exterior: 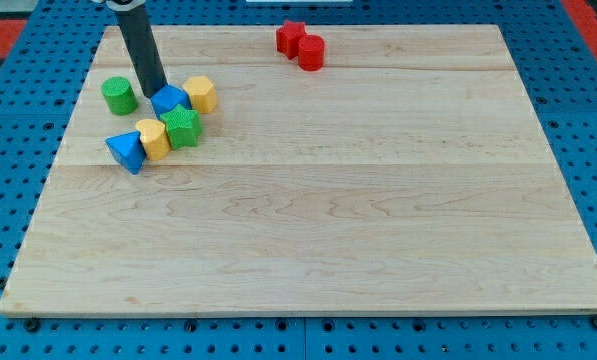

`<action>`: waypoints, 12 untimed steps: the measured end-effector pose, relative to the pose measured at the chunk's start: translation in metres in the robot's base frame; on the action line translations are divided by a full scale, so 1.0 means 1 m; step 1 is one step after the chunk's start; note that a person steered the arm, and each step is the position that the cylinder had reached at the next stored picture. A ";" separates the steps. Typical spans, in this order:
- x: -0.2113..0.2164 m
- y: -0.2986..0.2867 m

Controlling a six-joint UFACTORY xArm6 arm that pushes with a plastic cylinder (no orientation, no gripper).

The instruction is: Move the group of blocks slightly right

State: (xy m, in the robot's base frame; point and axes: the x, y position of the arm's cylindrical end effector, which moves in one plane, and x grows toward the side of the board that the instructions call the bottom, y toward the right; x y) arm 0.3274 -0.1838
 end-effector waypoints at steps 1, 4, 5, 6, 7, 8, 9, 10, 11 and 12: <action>-0.005 0.000; -0.013 0.036; -0.037 0.049; -0.040 0.049; -0.045 0.023; -0.045 -0.054; 0.005 -0.076; 0.005 -0.094; 0.015 -0.085; 0.036 -0.047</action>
State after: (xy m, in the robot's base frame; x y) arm 0.3630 -0.2310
